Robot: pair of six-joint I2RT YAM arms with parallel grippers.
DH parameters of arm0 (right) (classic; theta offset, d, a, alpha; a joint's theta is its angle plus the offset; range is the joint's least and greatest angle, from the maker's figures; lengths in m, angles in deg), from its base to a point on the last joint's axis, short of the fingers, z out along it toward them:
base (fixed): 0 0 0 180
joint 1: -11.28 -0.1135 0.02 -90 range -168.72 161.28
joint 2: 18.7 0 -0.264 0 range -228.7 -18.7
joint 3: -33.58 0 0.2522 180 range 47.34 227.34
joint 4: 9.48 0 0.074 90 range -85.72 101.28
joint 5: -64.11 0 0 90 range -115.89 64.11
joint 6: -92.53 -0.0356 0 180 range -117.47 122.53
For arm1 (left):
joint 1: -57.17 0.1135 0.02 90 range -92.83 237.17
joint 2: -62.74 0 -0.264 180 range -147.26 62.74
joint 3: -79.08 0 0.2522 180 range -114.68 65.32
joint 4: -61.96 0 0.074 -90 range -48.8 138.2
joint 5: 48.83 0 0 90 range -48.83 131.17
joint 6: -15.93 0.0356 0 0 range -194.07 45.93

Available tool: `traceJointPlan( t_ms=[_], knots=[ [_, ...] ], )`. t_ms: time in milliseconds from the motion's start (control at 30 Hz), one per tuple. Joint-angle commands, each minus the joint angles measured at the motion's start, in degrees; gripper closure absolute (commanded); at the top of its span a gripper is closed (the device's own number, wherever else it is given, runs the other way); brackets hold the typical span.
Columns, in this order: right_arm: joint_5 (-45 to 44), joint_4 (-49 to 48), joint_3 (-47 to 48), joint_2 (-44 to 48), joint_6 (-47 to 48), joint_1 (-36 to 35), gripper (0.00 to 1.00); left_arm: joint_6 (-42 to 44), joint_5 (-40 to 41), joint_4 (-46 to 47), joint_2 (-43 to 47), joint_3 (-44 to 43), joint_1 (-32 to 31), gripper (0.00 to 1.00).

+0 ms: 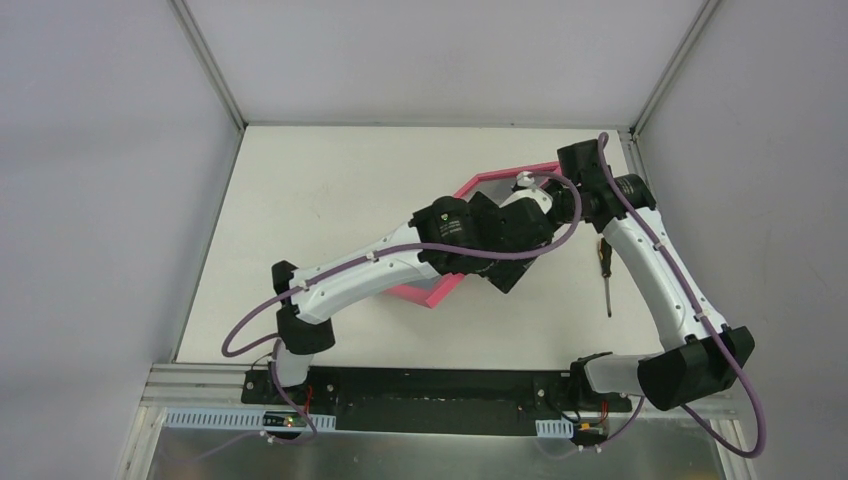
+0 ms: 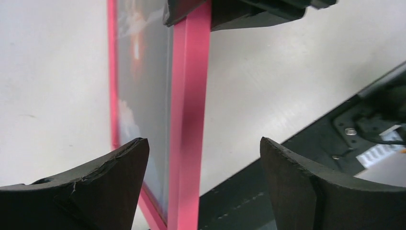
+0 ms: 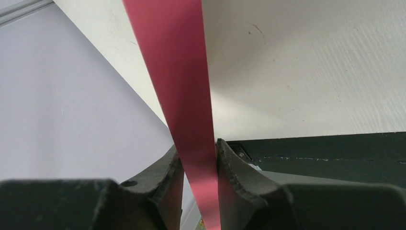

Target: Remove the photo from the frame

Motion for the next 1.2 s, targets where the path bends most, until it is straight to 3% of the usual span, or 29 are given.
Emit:
traceJointPlan(
  t_ms=[0,100,267,533,700,733,800,833,900,933,967,1000,1033,1067,1167],
  knots=[
    [1.8,5.9,1.7,2.1,-4.8,-0.2,1.00,7.6,9.3,-4.3,-1.1,-1.5,-0.5,0.12],
    [2.0,6.0,1.4,2.6,-5.5,-0.3,1.00,11.9,11.6,-4.7,-2.2,-1.3,-0.8,0.14],
    [1.6,5.5,1.4,3.1,-6.6,-0.3,1.00,16.8,14.2,-4.8,-3.5,0.2,-1.8,0.32],
    [1.9,4.3,0.8,3.1,-7.6,-0.4,1.00,17.2,10.7,-4.7,-5.9,1.0,-2.2,0.33],
    [2.0,3.9,0.6,3.3,-7.5,-0.4,1.00,17.6,12.1,-4.7,-7.2,1.0,-2.2,0.53],
    [2.1,3.8,0.3,3.3,-7.5,-0.4,1.00,17.8,12.4,-4.7,-7.3,1.0,-2.2,0.62],
    [2.3,3.5,0.2,3.4,-7.5,-0.5,1.00,17.9,14.0,-4.8,-7.5,1.0,-2.2,0.94],
    [2.4,3.1,0.2,3.4,-7.5,-0.5,1.00,17.8,14.9,-4.8,-7.4,1.2,-2.2,1.00],
    [2.9,2.2,0.2,3.4,-6.7,-0.5,1.00,18.0,15.9,-4.8,-7.1,1.3,-2.2,1.00],
    [3.2,1.7,0.6,3.2,-5.4,-0.4,0.93,18.2,16.1,-4.8,-6.8,1.2,-2.2,1.00],
    [3.5,1.0,1.4,2.8,-2.9,-0.4,0.74,18.3,16.2,-4.8,-6.6,1.2,-2.2,1.00],
    [3.4,1.0,2.9,2.4,0.0,-0.3,0.63,18.2,16.1,-4.9,-6.2,1.1,-2.2,1.00],
    [2.4,2.2,4.8,1.3,3.1,-0.1,0.42,18.2,16.1,-5.0,-5.9,0.9,-2.2,1.00],
    [1.9,3.8,7.1,0.4,6.0,0.4,0.30,17.9,16.2,-5.3,-5.4,0.6,-2.2,1.00],
    [2.7,7.8,14.1,-1.7,13.0,3.0,0.11,16.1,16.5,-7.3,-4.7,-1.7,-1.9,1.00]
  ],
)
